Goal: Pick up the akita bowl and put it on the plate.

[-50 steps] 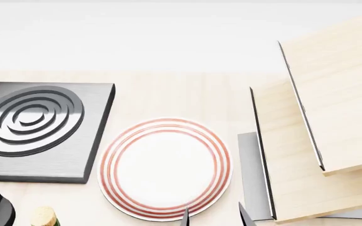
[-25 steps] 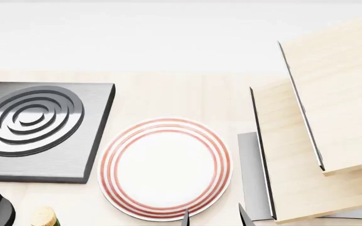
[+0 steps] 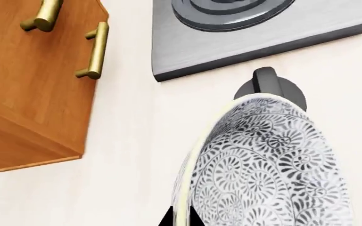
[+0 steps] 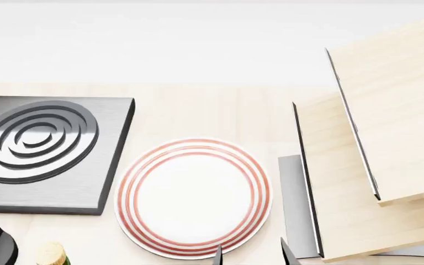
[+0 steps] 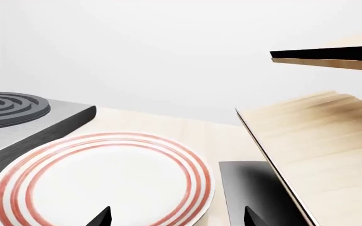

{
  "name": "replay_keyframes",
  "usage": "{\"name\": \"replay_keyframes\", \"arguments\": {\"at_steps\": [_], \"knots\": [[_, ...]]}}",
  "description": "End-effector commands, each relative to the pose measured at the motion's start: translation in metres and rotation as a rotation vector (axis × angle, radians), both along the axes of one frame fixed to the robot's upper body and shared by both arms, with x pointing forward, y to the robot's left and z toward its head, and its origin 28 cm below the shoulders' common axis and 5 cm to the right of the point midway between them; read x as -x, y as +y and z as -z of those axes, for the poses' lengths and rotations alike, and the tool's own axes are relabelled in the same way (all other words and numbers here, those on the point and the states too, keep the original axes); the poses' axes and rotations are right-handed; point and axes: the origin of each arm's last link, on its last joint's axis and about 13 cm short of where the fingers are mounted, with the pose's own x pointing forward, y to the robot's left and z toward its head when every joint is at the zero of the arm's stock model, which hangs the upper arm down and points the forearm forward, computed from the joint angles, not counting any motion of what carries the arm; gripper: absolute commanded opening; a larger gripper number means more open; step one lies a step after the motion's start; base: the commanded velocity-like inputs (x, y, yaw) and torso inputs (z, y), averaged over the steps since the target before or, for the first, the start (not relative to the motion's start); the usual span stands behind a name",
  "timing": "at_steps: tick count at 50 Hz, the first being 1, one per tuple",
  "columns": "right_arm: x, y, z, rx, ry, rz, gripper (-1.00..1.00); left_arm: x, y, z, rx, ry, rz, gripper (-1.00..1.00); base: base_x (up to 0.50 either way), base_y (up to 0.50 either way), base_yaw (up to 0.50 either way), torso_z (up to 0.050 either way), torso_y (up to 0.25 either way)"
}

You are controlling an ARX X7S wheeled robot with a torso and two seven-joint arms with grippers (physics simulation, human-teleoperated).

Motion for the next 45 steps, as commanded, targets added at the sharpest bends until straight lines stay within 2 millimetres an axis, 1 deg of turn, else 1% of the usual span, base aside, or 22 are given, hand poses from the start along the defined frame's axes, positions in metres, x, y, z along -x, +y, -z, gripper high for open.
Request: {"name": "replay_keyframes", "arguments": {"at_steps": [1, 13, 23, 40, 42, 45], "knots": [[0.000, 0.000, -0.001, -0.005, -0.001, 0.000, 1.00, 0.001, -0.008, -0.025, -0.065, -0.085, -0.002, -1.00, 0.00, 0.00, 0.00, 0.000, 0.000], [0.000, 0.001, 0.000, -0.004, -0.001, -0.004, 1.00, 0.001, -0.009, -0.034, -0.085, -0.117, -0.004, -1.00, 0.00, 0.00, 0.00, 0.000, 0.000], [-0.001, 0.001, 0.001, -0.006, 0.000, -0.004, 1.00, -0.003, -0.005, -0.036, -0.102, -0.157, -0.020, -1.00, 0.00, 0.00, 0.00, 0.000, 0.000], [0.000, 0.001, 0.003, -0.008, 0.005, -0.005, 1.00, -0.007, 0.001, -0.047, -0.129, -0.219, -0.013, -1.00, 0.00, 0.00, 0.00, 0.000, 0.000], [0.000, 0.001, 0.005, -0.010, 0.008, -0.004, 1.00, -0.007, -0.001, -0.049, -0.132, -0.222, -0.006, -1.00, 0.00, 0.00, 0.00, 0.000, 0.000], [0.000, 0.001, 0.003, -0.010, 0.004, -0.005, 1.00, -0.007, -0.005, -0.057, -0.145, -0.243, 0.005, -1.00, 0.00, 0.00, 0.00, 0.000, 0.000]]}}
